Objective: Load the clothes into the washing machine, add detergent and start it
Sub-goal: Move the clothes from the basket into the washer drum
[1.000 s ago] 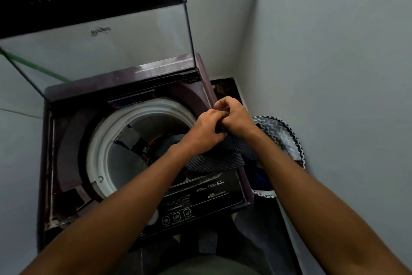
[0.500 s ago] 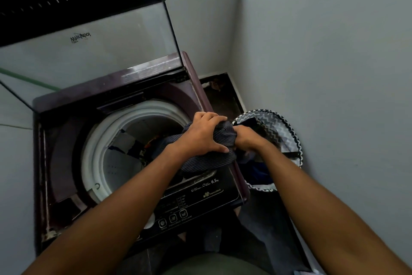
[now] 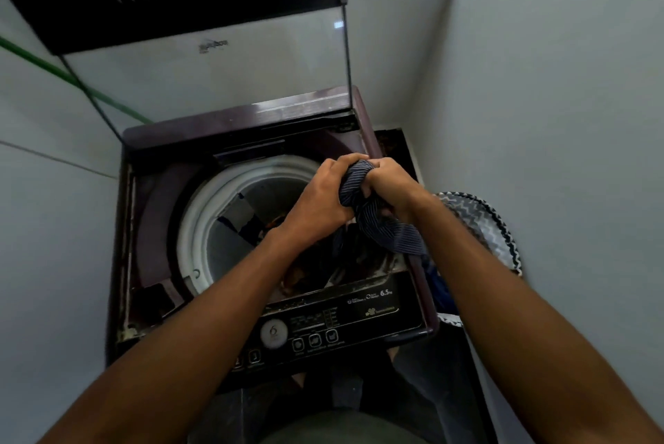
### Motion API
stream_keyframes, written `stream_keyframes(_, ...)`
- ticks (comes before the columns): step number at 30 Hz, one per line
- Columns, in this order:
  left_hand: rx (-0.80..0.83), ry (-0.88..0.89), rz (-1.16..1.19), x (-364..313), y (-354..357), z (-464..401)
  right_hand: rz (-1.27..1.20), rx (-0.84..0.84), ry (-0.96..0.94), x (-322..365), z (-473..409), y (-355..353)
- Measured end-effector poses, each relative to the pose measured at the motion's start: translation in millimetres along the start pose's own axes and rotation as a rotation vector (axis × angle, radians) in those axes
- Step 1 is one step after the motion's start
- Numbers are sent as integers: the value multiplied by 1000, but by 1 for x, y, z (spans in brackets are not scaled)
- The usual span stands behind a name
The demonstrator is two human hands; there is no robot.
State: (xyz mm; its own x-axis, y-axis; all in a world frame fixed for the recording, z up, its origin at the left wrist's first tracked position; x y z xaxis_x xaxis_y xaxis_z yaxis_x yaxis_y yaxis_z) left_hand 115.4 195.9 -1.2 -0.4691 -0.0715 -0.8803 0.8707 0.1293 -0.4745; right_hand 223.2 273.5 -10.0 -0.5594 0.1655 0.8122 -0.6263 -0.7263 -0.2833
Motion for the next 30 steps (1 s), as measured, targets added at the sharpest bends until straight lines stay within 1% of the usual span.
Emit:
stream_keyframes(8, -271, -4, -15, 37, -77, 35, 24, 112, -71, 41, -25, 81)
stream_keyframes(15, -461, 5, -18, 68, -132, 69, 64, 176, -107, 66, -47, 151)
stream_keyframes(18, -510, -30, -44, 84, -146, 84, 73, 227, -102, 73, -51, 178)
stream_keyframes(20, -487, -56, -44, 93, -149, 89, 95, 254, -89, 71, -56, 191)
stream_keyframes(23, -370, -115, -55, 108, -144, 90, 176, 234, -51, 56, -68, 195)
stream_keyframes(27, -200, -234, -56, 122, -120, 84, 297, 193, 48, 27, -74, 179)
stream_keyframes(30, -113, -243, -74, 126, -99, 77, 422, 181, 137, 4, -71, 161)
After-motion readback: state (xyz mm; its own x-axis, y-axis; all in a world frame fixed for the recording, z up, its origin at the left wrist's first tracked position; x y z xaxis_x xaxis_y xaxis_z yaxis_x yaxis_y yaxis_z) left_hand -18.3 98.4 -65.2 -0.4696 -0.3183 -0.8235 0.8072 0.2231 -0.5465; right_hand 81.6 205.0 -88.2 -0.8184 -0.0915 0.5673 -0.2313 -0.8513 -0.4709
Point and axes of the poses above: each hand's wrist, its own z-axis away from the middle knuckle, its own y-axis out of the palm, x = y × z, the point moved 5 cm from there along -z, towards the middle knuckle, and after that the axes turned 11 degrees about z, right-handed, at the moved point
